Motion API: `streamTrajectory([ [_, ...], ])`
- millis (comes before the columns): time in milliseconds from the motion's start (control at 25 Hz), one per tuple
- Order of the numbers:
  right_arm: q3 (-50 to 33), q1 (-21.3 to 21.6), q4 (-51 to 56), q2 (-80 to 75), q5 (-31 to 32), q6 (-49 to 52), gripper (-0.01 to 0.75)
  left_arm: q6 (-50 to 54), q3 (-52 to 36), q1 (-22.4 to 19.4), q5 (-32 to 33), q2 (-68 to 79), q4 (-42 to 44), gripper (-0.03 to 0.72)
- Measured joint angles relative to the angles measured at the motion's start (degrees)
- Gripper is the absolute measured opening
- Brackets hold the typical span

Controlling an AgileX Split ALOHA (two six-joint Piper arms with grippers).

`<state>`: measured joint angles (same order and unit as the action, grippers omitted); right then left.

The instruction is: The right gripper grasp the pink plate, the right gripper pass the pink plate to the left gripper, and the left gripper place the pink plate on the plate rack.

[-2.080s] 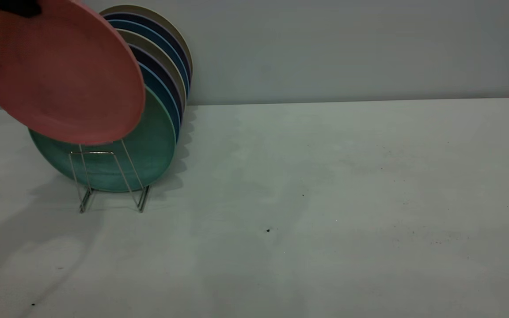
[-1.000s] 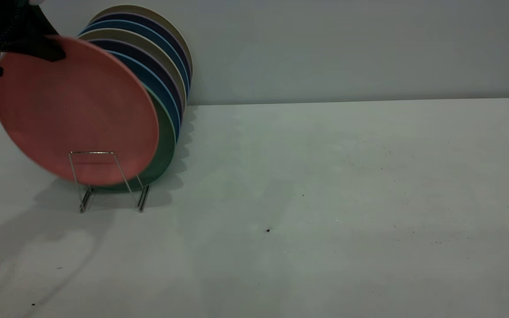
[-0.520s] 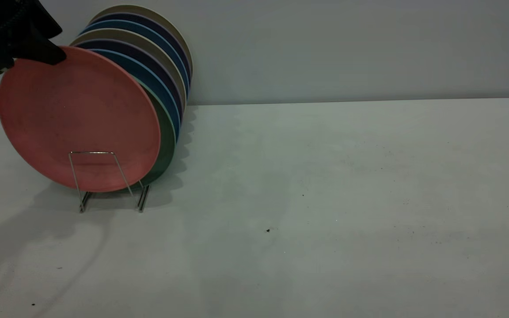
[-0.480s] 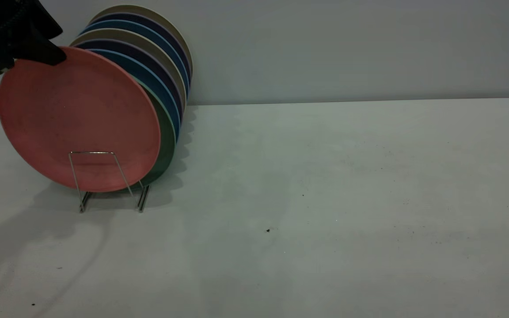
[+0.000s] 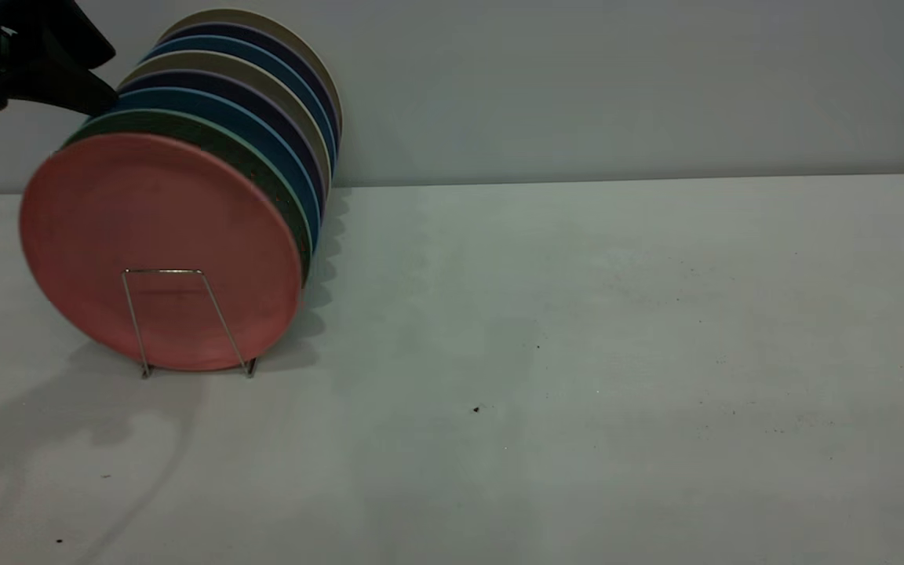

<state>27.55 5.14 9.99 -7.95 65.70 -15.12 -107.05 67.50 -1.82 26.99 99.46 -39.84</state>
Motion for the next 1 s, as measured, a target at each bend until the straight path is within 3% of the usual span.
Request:
streamTrajectory([
  [200, 0.0, 0.0, 0.0, 0.0, 0.0, 0.0, 0.429, 8.0, 0.0, 0.0, 0.3, -4.3, 0.2, 0.423],
  [480, 0.0, -2.9, -0.5, 0.7, -0.1, 0.7, 0.429, 30.8, 0.0, 0.0, 5.9, -16.6, 0.9, 0.423],
  [720, 0.0, -6.2, -2.3, 1.7, -0.2, 3.2, 0.429, 46.4, 0.0, 0.0, 17.2, -28.5, 8.2, 0.423],
  [1000, 0.0, -6.8, -8.0, 4.2, -0.4, 11.6, 0.429, 71.7, 0.0, 0.0, 31.5, -39.1, 21.3, 0.423],
])
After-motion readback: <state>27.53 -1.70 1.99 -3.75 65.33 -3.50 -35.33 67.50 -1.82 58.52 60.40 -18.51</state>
